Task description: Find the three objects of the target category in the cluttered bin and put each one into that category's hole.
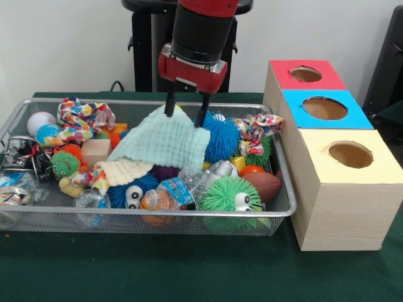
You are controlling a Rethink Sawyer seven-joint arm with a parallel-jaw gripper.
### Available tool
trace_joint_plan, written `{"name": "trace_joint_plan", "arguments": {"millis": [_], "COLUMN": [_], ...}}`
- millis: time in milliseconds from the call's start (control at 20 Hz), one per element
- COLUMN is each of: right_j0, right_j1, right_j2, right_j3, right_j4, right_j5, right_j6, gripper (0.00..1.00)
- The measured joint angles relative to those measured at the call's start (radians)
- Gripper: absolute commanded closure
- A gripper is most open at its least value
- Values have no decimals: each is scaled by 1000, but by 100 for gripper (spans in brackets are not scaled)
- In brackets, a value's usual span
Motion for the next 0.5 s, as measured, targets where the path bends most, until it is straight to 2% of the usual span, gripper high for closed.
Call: {"name": "trace_joint_plan", "arguments": {"millis": [100, 500], "right_j0": [3, -75], "right_j1": [-9, -67], "right_j2": [-7, 23], "right_j3": [-14, -18], "right_j4": [-26, -3], "right_j5": [0, 15], "right_j6": [0, 0], "gripper": [0, 0]}}
